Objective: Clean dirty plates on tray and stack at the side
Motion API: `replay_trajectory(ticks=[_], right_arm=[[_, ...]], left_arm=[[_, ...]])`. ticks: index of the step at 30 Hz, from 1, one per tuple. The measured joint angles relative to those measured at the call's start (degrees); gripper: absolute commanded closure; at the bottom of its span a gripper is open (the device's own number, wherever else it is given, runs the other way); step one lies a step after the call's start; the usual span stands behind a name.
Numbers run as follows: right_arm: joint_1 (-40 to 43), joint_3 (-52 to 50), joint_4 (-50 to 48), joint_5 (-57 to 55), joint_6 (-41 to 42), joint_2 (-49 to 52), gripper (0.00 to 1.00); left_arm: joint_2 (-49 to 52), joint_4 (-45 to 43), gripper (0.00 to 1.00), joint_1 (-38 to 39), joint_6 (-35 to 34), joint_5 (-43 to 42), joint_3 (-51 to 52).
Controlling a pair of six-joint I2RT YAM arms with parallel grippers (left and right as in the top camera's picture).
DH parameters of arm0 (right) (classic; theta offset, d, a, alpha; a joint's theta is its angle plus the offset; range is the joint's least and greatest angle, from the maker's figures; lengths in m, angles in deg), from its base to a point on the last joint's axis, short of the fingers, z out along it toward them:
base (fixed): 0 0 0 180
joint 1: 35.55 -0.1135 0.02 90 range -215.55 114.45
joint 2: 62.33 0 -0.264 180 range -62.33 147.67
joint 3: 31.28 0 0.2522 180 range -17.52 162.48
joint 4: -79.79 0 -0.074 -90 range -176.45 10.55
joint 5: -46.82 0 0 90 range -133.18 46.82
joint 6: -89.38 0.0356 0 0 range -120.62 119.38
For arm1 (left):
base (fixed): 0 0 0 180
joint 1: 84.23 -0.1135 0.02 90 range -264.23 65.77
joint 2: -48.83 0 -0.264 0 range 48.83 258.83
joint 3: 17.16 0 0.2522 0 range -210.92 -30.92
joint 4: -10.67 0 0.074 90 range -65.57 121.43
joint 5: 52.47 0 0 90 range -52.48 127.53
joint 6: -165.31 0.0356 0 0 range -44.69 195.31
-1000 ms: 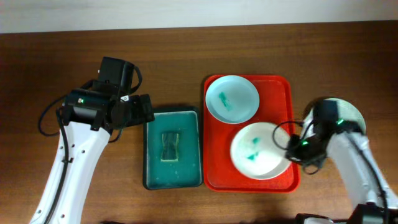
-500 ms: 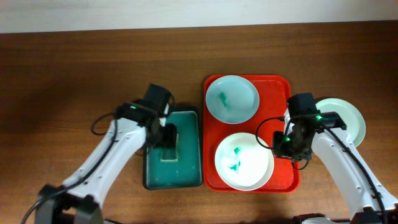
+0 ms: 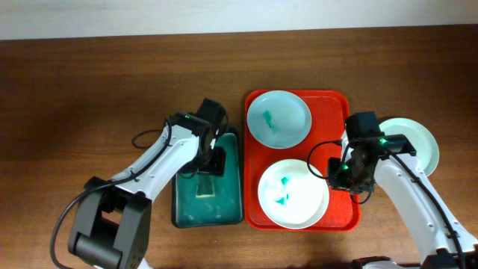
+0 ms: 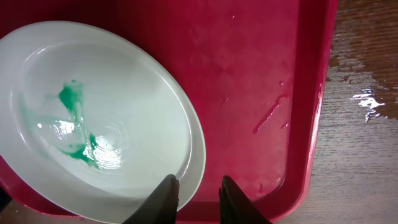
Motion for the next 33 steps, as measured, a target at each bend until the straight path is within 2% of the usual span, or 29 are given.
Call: replay_trajectory(ticks=[1, 2, 3, 4, 8, 10, 11, 12, 13, 15, 18, 19, 21, 22, 24, 30, 33], right_arm=[[0.00, 0.00, 0.00, 0.00, 0.00, 0.00, 0.75], [0.00, 0.00, 0.02, 0.00, -0.02, 0.00, 0.75], [0.00, 0.00, 0.04, 0.00, -0.02, 0.00, 0.75], [0.00, 0.00, 0.07, 0.02, 0.00, 0.00, 0.75], [0.00, 0.00, 0.15, 0.00, 0.00, 0.00, 0.75], [0.00, 0.00, 0.13, 0.00, 0.00, 0.00, 0.75], [0.00, 0.00, 0.17, 0.02, 0.00, 0.00, 0.75], [0.00, 0.00, 0.26, 0.00, 0.00, 0.00, 0.75], [0.00, 0.00, 0.33, 0.00, 0.00, 0.00, 0.75], [0.00, 0.00, 0.94, 0.00, 0.00, 0.00, 0.71], [0.00, 0.00, 4.15, 0.00, 0.11, 0.00, 0.65], [0.00, 0.00, 4.50, 0.00, 0.26, 0.00, 0.65], [0.00, -0.46, 3.93, 0.00, 0.48, 0.00, 0.65], [0.00, -0.74, 3.82, 0.00, 0.48, 0.00, 0.65], [0.00, -1.07, 3.69, 0.00, 0.48, 0.00, 0.61], [0.00, -3.04, -0.35, 0.02, 1.77, 0.00, 0.59], [0.00, -3.04, -5.40, 2.80, -0.28, 2.27, 0.66]], left_arm=[[0.59, -2.19, 0.46, 0.00, 0.02, 2.54, -0.02], [1.68, -3.10, 0.63, 0.00, 0.13, 2.95, -0.02], [5.01, -5.20, 0.92, 0.00, 0.09, 3.52, -0.22], [8.92, -5.18, 1.00, 0.00, 0.04, 3.56, -1.01], [10.56, -3.43, 0.99, 0.15, 0.22, 4.13, -3.19], [11.56, 2.75, 0.42, 0.15, 0.22, 4.15, -6.71], [11.50, 6.51, 0.34, 0.15, 0.44, 4.13, -10.47], [11.04, 10.67, 0.32, 0.15, 0.20, 4.13, -14.38], [10.01, 13.00, 0.32, 0.15, 0.20, 4.11, -16.39], [9.14, 16.72, 0.40, 0.15, 0.24, 3.65, -16.92], [9.09, 16.79, 0.51, 0.15, -1.84, 3.48, -15.65], [9.09, 15.87, 0.60, 0.15, -3.78, 3.28, -13.03], [8.57, 6.12, 1.00, 0.15, -6.49, 0.66, -4.26], [8.35, 2.38, 1.00, 0.15, -6.97, -0.63, -1.75], [8.35, 0.61, 1.00, 0.15, -7.37, -1.51, -1.03], [5.86, 5.49, 1.00, 0.15, -2.49, -1.44, -4.92], [-1.64, 6.43, 1.00, 0.15, 1.07, -1.46, -6.64]])
